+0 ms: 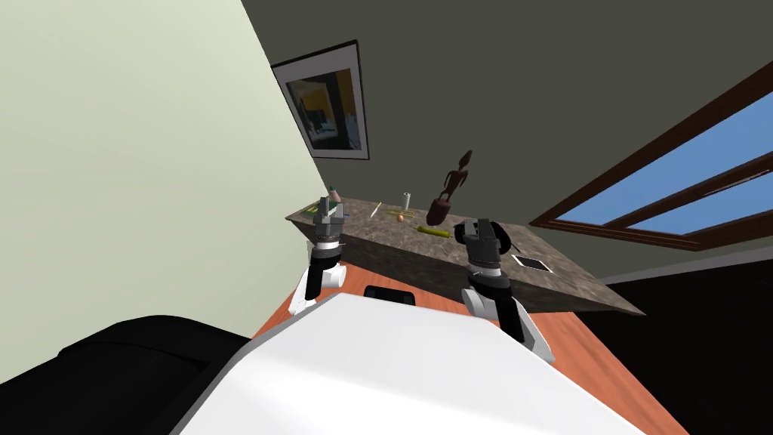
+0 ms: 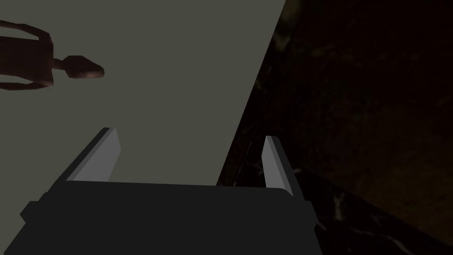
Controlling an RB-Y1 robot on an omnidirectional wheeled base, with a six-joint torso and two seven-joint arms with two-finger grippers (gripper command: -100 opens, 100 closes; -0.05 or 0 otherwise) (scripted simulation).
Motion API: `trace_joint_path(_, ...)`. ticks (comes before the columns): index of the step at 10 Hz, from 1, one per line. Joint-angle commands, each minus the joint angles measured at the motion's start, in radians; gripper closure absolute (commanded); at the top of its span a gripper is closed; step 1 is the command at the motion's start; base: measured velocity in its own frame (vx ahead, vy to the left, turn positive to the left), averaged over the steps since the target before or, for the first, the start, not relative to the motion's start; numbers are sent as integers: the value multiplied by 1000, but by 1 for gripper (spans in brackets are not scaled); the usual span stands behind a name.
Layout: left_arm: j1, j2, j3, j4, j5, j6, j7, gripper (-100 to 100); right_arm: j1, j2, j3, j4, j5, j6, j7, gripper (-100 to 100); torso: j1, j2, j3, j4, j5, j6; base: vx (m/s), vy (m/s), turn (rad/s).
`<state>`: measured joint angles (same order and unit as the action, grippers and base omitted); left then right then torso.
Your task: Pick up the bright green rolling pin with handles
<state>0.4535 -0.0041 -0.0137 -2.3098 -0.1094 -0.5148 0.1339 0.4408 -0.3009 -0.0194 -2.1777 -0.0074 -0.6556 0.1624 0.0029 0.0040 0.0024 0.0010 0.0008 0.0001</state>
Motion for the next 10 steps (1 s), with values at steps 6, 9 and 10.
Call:
trace_joint_path(6,0,0,0,0,0,0,0,0,-7,-185,-10,125,34,-27,3,-100,0,1,0,0,0,0,-58,54,118)
trace_joint_path(9,0,0,0,0,0,0,0,0,-13,-275,-14,212,59,-44,5,-100,0,0,0,0,0,0,-62,69,145)
trace_joint_path(10,0,0,0,0,0,0,0,0,-13,-304,-14,212,59,-44,5,-100,2,0,0,0,0,0,-53,68,81)
